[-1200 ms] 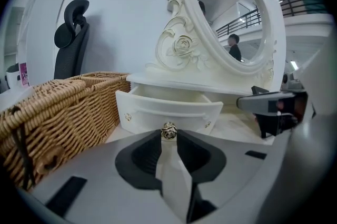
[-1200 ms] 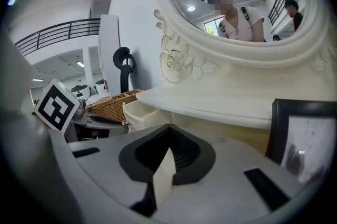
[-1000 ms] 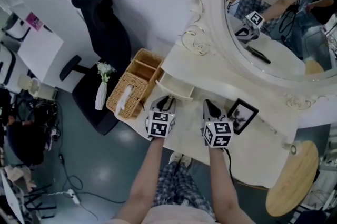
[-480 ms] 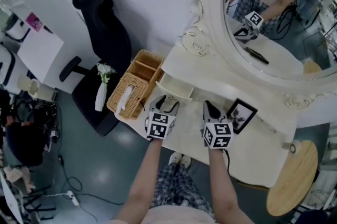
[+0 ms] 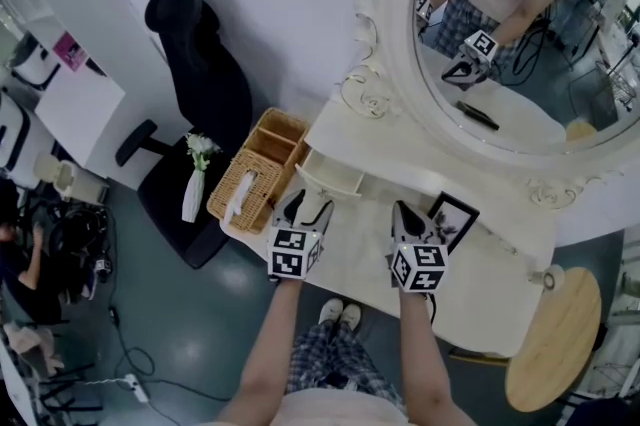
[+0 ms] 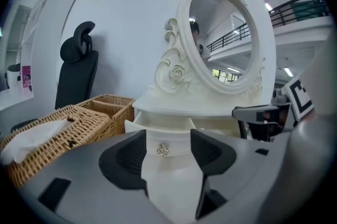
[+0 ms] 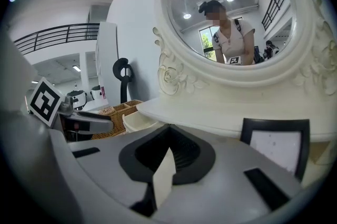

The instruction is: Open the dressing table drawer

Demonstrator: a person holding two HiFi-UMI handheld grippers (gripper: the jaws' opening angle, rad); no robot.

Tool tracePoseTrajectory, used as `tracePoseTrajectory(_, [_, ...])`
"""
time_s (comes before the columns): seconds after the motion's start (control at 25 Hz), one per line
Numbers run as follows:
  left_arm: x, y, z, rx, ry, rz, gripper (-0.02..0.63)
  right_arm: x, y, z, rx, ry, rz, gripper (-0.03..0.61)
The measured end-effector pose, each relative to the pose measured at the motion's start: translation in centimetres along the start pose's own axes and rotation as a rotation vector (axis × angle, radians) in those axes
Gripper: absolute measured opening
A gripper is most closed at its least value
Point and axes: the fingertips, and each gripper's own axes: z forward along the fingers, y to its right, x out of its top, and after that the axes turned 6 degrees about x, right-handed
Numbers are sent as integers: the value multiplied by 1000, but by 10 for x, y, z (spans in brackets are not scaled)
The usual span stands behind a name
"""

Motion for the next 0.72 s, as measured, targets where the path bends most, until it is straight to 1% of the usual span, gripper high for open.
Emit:
tracePoseTrajectory(0.08, [14, 5, -10, -11, 34, -1, 265, 9, 5, -16, -23, 25, 5, 17])
tracePoseTrajectory(0.16, [28, 12, -20, -29, 61, 4, 236, 18, 11, -35, -53, 51, 11, 17])
tracePoseTrajectory(0.32, [55, 35, -40, -89, 110, 16, 189, 40, 27, -81, -122, 114, 23, 17])
tracePoseTrajectory(0.52, [77, 67, -67, -150, 168, 59, 93, 55, 48, -149, -214, 172, 28, 17])
tracePoseTrajectory(0.72, [94, 85, -79, -193, 229, 83, 44, 62, 73, -210, -312, 239, 23, 17])
